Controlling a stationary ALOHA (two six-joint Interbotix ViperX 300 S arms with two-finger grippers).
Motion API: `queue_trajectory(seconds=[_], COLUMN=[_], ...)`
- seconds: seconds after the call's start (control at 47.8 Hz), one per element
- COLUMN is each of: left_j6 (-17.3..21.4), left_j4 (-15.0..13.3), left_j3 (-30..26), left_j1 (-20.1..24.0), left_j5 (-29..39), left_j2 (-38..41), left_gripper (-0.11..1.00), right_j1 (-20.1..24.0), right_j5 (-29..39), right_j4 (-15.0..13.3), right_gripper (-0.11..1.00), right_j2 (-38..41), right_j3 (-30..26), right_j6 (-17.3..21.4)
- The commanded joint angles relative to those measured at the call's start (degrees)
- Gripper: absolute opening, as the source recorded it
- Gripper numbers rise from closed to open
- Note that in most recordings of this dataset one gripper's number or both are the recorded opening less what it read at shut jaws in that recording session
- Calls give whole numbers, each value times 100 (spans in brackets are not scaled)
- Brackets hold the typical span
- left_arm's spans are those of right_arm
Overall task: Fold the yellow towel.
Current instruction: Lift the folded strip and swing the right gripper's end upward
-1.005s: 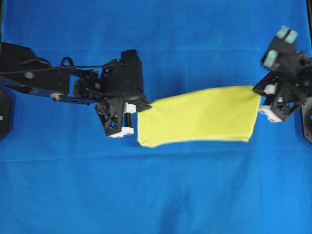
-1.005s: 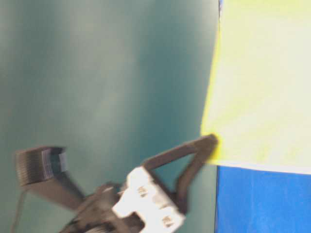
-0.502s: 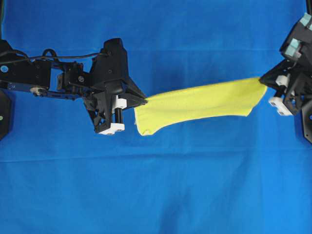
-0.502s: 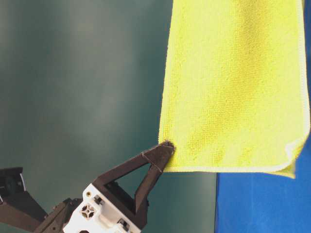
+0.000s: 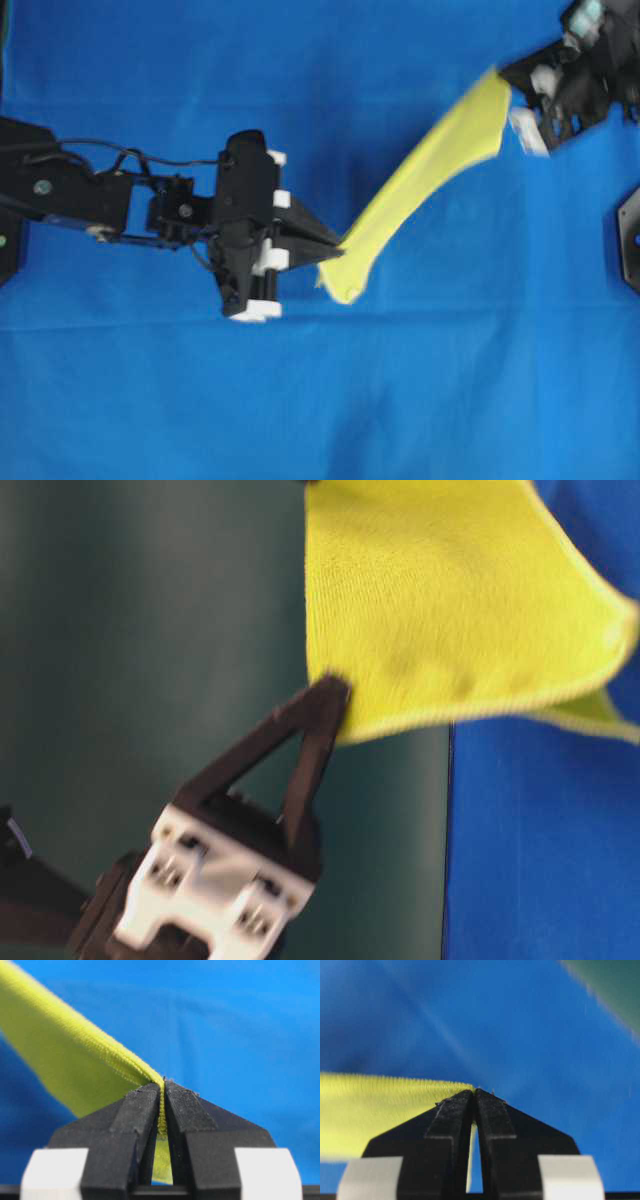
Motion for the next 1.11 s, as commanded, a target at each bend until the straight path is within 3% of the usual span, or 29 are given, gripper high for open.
queue_trajectory(seconds=[0.0,0.209,0.481,0.837,1.088], left_j6=[9,53,483,510,536], left_j4=[9,9,9,9,9], left_j3=[-255,-914,-1433,-1617,-2312], left_j1=[-185,-290,-396,-396,-422], left_j5=[-369,-501,-501,-562,-791], left_j2=[185,817,1160,1327,1890], left_gripper=[4,4,4,4,4], right_j1=[-290,-448,-475,-501,-633], right_j5=[-334,-668,-712,-747,-571], right_j4=[-185,-431,-589,-580,-589], right_gripper=[3,3,3,3,3], right_j2=[264,1046,1600,1450,738], right_j3=[-352,-949,-1433,-1292,-721], right_j6=[-9,-9,-9,-9,0])
